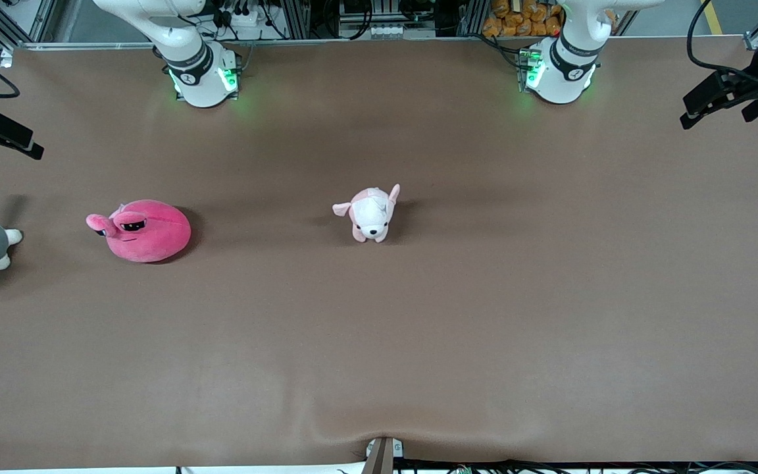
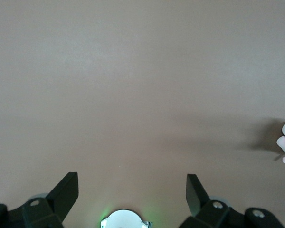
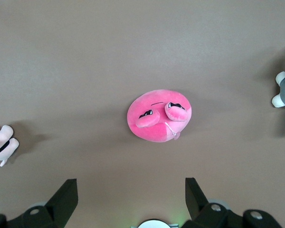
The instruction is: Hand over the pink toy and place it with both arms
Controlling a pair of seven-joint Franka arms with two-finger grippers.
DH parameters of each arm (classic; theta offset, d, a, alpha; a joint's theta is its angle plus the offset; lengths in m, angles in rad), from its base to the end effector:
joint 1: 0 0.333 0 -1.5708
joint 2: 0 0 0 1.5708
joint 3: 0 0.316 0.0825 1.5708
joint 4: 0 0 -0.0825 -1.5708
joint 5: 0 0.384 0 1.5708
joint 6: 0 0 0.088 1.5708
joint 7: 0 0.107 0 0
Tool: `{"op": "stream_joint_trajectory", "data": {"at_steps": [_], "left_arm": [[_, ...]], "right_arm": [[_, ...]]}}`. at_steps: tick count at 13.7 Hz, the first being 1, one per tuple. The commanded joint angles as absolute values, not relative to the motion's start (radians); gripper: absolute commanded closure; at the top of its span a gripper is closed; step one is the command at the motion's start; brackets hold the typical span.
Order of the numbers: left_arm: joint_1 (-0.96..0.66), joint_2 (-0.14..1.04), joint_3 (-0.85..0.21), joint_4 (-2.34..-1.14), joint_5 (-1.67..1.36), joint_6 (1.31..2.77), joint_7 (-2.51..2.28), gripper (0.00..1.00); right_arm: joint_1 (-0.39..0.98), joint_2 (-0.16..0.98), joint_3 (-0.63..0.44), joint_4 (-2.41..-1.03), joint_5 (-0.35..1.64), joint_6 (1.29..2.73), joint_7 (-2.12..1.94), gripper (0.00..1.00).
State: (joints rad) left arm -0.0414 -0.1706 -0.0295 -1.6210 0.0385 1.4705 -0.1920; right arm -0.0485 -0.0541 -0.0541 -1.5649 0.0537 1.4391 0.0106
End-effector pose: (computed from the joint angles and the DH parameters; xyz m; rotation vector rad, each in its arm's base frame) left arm 0.4881 -0.0318 0.6813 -3.0949 -0.1948 -0.0396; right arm 0.5216 -0.0482 0.6455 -3.0757 0.1661 0.1065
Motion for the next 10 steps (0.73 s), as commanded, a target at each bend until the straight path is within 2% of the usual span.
{"op": "stream_joint_trajectory", "data": {"at_steps": [1, 10], "left_arm": [[-0.041, -0.141, -0.023, -1.559, 0.060, 1.454, -0.173, 0.00], [-0.043, -0.133, -0.029, -1.563, 0.060, 1.442, -0.175, 0.00]], "right_arm": [[-0.041, -0.048, -0.054, -1.549, 0.066, 1.424, 0.002, 0.00], [-0.035, -0.048, -0.046, -1.551, 0.057, 1.402, 0.000, 0.00]]}}
